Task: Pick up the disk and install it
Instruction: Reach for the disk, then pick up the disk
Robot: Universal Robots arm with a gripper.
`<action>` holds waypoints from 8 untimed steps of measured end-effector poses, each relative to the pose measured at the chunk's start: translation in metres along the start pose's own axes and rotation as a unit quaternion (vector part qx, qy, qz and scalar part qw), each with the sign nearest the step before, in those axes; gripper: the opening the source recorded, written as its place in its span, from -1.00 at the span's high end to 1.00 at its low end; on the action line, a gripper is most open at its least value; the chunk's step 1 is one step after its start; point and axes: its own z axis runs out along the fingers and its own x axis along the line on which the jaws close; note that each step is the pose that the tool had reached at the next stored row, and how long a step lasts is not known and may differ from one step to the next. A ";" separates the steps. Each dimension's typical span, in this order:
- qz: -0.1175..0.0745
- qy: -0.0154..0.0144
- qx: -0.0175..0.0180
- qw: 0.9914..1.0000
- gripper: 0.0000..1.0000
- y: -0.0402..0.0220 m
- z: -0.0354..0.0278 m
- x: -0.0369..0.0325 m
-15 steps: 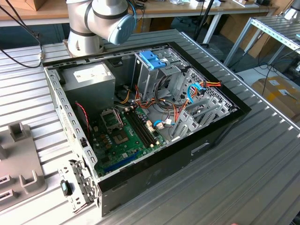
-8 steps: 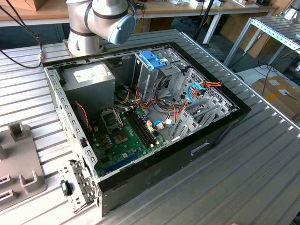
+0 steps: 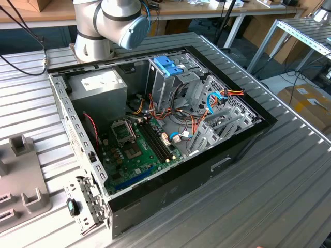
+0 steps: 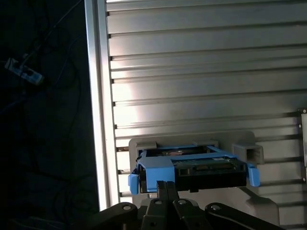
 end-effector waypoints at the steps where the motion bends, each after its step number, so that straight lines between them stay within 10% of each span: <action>1: 0.000 0.000 0.001 1.000 0.79 0.0001 0.0004 -0.0004; 8: -0.001 0.000 0.002 1.000 0.79 0.0002 0.0024 -0.0012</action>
